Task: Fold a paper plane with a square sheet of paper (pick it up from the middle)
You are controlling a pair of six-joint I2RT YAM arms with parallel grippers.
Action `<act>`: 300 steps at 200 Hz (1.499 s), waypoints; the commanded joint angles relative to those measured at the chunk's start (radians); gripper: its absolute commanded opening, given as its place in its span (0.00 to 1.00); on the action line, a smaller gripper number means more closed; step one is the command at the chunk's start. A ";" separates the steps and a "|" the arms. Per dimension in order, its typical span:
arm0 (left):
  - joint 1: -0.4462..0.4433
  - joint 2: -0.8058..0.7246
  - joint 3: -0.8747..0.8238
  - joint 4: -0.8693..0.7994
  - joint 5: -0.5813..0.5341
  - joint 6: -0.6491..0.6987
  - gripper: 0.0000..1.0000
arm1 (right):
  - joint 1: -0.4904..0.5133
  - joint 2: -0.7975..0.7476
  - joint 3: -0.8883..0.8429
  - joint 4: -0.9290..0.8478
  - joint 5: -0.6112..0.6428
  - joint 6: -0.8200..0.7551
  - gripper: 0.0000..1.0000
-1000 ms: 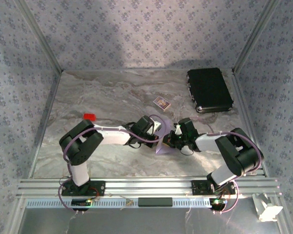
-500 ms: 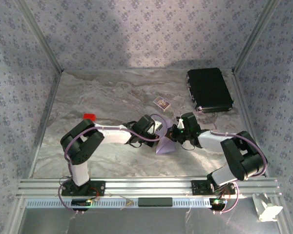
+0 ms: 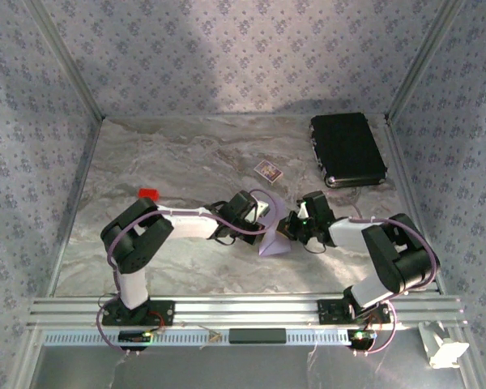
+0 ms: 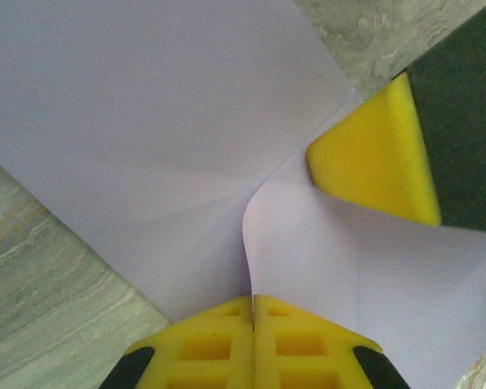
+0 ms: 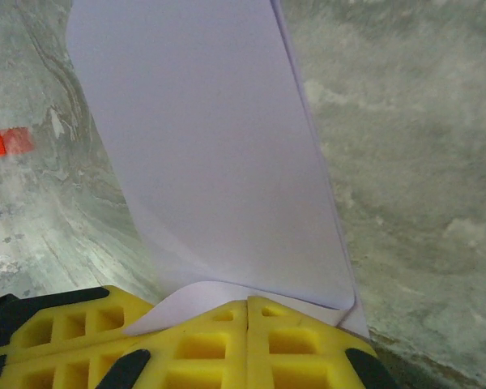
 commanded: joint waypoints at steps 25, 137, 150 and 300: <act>0.002 0.032 -0.004 -0.064 -0.004 -0.003 0.04 | -0.045 0.012 0.056 -0.097 -0.015 -0.053 0.03; 0.003 0.035 -0.008 -0.063 0.000 0.003 0.04 | -0.108 -0.179 -0.072 0.007 0.109 0.034 0.06; 0.003 0.035 -0.008 -0.064 -0.001 0.004 0.04 | -0.090 -0.249 -0.055 -0.042 0.102 0.000 0.08; 0.003 0.040 -0.001 -0.077 0.007 0.008 0.05 | 0.047 0.014 -0.030 0.022 0.054 0.034 0.03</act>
